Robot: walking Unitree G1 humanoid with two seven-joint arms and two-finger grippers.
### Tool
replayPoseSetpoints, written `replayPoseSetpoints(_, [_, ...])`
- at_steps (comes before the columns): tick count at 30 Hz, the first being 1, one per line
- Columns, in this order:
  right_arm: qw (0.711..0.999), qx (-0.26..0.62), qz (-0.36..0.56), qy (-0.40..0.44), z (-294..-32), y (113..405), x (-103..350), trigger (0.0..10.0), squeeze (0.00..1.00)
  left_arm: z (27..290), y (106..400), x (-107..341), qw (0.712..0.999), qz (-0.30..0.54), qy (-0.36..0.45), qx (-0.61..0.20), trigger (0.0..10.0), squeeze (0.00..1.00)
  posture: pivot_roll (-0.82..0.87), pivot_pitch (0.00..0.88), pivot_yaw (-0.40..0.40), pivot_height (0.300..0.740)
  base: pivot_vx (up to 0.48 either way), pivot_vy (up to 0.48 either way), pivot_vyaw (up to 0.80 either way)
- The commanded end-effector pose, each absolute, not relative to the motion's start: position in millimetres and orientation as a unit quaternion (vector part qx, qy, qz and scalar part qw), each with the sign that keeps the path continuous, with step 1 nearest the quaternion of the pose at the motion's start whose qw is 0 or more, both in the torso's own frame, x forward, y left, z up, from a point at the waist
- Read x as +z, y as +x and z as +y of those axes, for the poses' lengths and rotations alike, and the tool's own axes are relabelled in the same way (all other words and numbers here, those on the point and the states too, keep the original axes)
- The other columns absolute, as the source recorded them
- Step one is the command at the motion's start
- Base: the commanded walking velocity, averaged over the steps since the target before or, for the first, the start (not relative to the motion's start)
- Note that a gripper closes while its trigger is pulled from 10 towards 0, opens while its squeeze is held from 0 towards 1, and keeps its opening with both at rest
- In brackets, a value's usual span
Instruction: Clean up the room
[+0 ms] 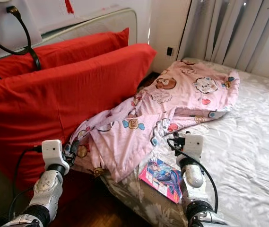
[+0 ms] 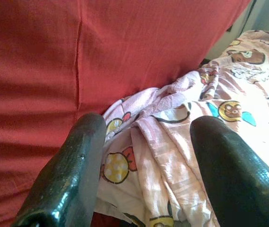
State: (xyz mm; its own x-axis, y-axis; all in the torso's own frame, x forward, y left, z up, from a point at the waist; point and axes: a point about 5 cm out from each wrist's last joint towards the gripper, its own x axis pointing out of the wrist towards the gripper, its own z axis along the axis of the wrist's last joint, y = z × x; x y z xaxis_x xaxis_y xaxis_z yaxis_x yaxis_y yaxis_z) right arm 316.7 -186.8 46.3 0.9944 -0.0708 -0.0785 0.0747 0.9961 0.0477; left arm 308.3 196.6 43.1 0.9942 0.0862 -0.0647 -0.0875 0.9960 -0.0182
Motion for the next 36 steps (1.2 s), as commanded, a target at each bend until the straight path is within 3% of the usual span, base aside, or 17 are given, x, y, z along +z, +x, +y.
replayPoseSetpoints(1, [0.998,-0.032,0.042,0.023,-183.8,316.4,45.0,10.0,0.00,195.0,310.4,44.9,0.999,0.031,-0.009,0.040,10.0,0.00,-0.06,0.000,-0.023,0.677,0.000,0.000,0.00])
replayPoseSetpoints(36, [0.996,-0.028,0.080,0.030,-185.7,313.9,35.8,10.0,0.00,191.8,310.4,43.0,0.999,0.038,-0.013,0.034,10.0,0.00,-0.06,0.000,-0.026,0.657,0.000,0.000,0.00])
